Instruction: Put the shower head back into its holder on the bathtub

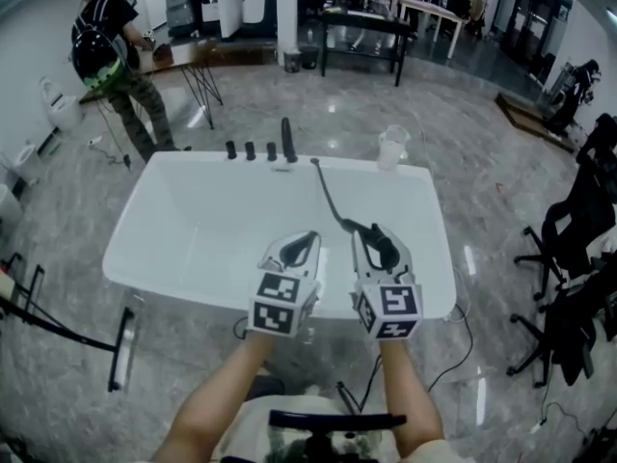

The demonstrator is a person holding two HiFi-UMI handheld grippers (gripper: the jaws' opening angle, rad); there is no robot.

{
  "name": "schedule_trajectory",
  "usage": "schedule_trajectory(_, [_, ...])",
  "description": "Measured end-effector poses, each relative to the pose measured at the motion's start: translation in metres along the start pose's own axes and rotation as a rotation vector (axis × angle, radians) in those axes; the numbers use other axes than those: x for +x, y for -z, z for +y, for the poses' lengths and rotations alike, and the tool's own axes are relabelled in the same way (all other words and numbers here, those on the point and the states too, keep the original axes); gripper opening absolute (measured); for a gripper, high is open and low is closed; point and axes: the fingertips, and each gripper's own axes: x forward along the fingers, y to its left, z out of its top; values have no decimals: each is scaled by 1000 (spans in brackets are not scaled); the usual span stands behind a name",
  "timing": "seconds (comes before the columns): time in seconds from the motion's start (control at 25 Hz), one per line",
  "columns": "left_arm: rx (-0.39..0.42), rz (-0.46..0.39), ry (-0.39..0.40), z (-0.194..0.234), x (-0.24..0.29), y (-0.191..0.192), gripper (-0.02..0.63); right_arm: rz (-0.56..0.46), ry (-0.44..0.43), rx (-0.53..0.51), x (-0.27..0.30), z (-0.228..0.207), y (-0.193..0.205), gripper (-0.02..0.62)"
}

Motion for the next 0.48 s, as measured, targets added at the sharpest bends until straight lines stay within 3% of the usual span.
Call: schedule_trajectory(0.48, [-11,-1,8,-5,19,2,5,-5,-19,-41,7,-13,-3,149])
